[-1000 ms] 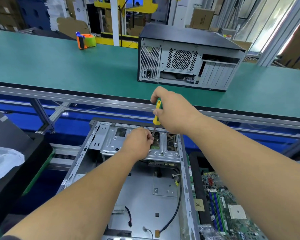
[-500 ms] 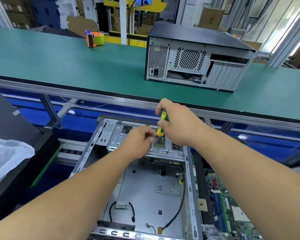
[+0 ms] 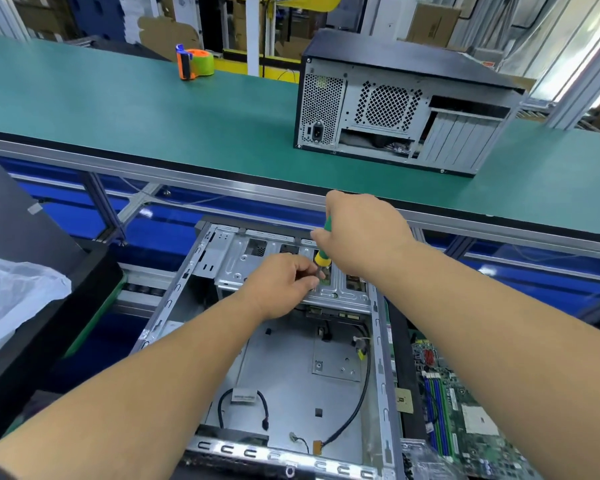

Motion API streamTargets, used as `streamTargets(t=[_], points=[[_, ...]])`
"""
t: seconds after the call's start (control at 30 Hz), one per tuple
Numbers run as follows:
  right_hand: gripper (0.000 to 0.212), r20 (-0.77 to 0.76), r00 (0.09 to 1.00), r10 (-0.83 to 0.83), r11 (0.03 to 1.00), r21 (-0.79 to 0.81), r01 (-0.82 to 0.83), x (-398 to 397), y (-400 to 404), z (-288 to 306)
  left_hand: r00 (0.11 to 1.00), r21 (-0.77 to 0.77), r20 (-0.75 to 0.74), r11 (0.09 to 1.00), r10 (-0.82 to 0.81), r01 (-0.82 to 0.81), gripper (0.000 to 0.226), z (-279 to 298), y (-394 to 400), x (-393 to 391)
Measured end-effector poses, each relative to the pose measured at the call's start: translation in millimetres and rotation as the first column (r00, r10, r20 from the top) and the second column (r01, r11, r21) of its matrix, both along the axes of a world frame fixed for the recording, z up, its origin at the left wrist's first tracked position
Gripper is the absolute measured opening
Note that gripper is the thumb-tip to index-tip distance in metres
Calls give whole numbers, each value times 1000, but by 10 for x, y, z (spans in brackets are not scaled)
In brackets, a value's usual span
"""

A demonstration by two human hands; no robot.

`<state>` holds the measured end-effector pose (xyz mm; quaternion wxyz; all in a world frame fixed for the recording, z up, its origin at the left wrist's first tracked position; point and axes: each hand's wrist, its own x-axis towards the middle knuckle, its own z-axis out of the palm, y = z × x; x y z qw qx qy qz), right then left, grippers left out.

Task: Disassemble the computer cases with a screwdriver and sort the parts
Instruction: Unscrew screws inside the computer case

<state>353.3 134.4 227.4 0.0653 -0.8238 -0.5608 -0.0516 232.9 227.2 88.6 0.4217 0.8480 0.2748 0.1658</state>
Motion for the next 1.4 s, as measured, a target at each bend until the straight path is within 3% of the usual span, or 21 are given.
streamTargets(t=[0.13,0.2,0.33,0.47,0.53,0.67,0.77,0.87,1.03,1.2,1.3,1.4], points=[[46,72,996,-46,994,-96,53,-30,84,95,1000,15,1,1000,0,0,20,-15,0,2],[35,52,997,61,988,-145,-53,-7,101,141,1000,-2,22,1000,-8,8,18,-24,-5,1],[7,-207,947,246,922,-251,-294,54,55,260,999,2,29,1000,17,-17,23,-10,-4,2],[28,-355,894,273,900,-234,-367,24,35,257,999,6,13,999,42,-42,14,-12,-6,7],[30,-358,895,267,925,-164,-342,-8,35,192,999,1,-5,999,44,-44,15,4,-4,15],[29,-192,970,146,988,-11,-151,-18,24,39,996,20,-20,996,87,-87,28,29,-11,48],[22,-188,973,133,990,64,-123,18,9,-52,998,91,-44,995,45,-41,19,14,-26,43],[21,-208,963,171,984,76,-158,28,-4,-66,1000,74,-23,997,10,-8,23,15,-18,34],[21,-184,973,140,985,124,-118,-15,15,-47,986,31,-33,986,165,-164,35,-21,-14,101],[13,-217,962,168,985,82,-154,4,55,-50,999,-73,45,997,25,-22,10,-62,25,48],[25,-257,946,195,981,47,-189,15,66,0,996,-96,43,992,81,-77,27,-65,61,81],[19,-235,954,185,981,97,-166,19,96,-18,990,-65,10,988,140,-139,39,-84,64,127]])
